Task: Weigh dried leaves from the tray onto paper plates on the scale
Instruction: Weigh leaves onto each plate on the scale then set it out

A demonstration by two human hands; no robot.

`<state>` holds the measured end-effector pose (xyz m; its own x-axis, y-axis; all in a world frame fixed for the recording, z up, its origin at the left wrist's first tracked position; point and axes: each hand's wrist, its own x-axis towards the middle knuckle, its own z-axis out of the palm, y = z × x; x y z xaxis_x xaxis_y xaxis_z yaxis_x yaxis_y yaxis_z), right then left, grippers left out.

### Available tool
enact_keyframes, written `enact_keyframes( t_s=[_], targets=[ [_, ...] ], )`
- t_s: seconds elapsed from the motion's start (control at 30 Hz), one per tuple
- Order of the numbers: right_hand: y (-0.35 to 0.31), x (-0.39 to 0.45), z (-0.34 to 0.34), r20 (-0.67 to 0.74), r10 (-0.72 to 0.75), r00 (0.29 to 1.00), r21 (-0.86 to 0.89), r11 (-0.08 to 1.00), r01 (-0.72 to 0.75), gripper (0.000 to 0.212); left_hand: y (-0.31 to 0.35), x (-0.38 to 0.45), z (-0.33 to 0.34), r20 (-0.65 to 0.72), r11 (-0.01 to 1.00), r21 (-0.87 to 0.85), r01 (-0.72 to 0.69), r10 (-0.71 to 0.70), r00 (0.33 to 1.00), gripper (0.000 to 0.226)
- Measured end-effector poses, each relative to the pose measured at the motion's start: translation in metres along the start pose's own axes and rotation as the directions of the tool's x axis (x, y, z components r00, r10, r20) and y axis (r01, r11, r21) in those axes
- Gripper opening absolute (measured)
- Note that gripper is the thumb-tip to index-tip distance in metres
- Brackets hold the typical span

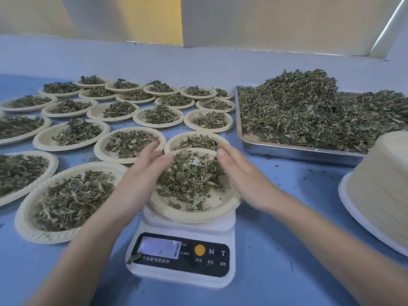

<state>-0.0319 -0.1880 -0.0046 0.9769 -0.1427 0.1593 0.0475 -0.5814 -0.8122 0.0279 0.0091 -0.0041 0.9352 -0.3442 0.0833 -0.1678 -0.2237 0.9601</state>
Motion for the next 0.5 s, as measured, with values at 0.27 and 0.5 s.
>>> enact_keyframes(
  t_s=[0.27, 0.5],
  targets=[
    [-0.034, 0.025, -0.002, -0.229, 0.143, 0.963, 0.347, 0.936, -0.057, 0.032, 0.032, 0.024, 0.0, -0.235, 0.982, -0.183, 0.047, -0.09, 0.968, 0.031],
    [-0.06, 0.087, -0.022, -0.22, 0.327, 0.919, 0.499, 0.847, -0.182, 0.021, 0.062, 0.087, -0.022, -0.315, 0.973, -0.223, 0.064, -0.134, 0.939, 0.043]
  ],
)
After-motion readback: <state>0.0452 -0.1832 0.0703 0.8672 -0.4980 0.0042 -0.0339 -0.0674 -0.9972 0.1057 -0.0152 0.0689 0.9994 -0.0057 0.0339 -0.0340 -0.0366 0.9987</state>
